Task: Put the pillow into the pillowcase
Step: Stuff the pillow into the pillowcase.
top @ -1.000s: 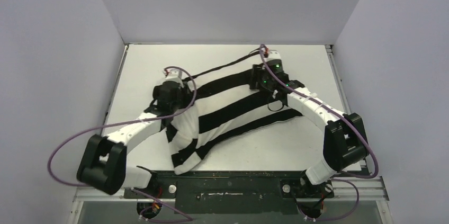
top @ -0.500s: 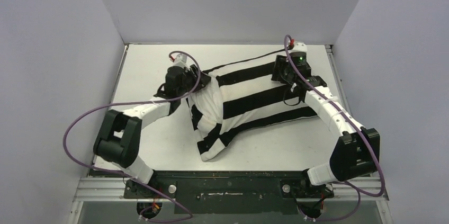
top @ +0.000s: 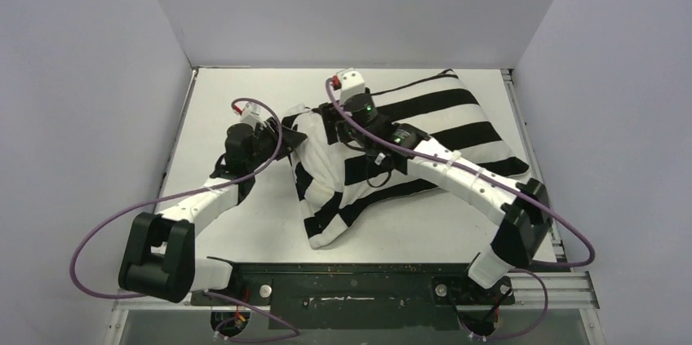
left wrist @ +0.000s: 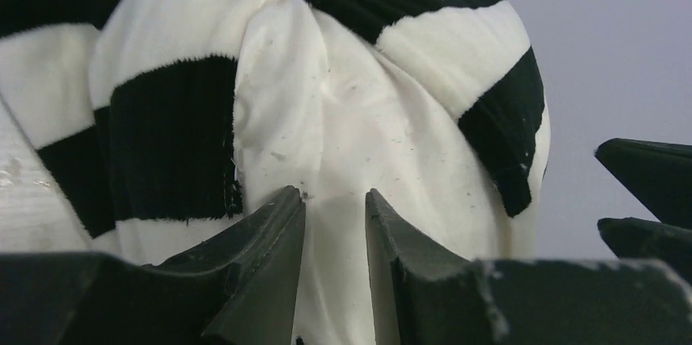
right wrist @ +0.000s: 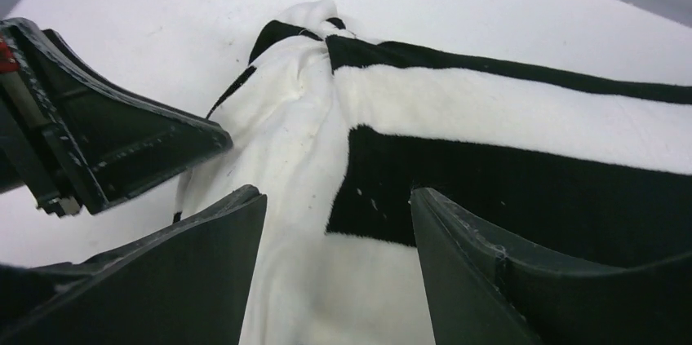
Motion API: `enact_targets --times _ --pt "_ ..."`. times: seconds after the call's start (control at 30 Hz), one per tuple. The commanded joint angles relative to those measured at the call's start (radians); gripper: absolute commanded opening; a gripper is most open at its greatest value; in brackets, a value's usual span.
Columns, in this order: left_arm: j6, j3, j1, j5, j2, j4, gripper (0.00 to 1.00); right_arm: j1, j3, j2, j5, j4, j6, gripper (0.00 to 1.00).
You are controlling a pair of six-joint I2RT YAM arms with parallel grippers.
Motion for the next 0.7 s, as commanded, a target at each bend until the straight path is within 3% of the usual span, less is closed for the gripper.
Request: enact_targets --times 0.0,0.2,0.3,0.4,0.47,0.67 --pt "-0.158 -0.019 -0.031 0.092 0.088 0.313 0.3 0.066 0.102 0.109 0.236 -0.047 -0.111 0.66" --pt "-0.232 -0.062 -0.108 0.047 0.231 0.479 0.25 0.106 0.159 0.232 0.378 -0.134 -0.155 0.64" --pt "-0.199 -0.054 -0.154 -0.019 0.3 0.447 0.24 0.124 0.2 0.28 0.483 -0.177 -0.18 0.5" --pt "-0.211 -0.05 -0.17 -0.035 0.373 0.456 0.24 0.143 0.234 0.282 0.493 -0.142 -0.223 0.23" --pt "-0.232 -0.069 -0.181 -0.044 0.418 0.534 0.23 0.144 0.262 0.276 0.456 -0.104 -0.242 0.1" --pt "-0.24 -0.062 -0.2 -0.065 0.507 0.564 0.22 0.102 0.375 0.295 0.315 -0.119 -0.181 0.05"
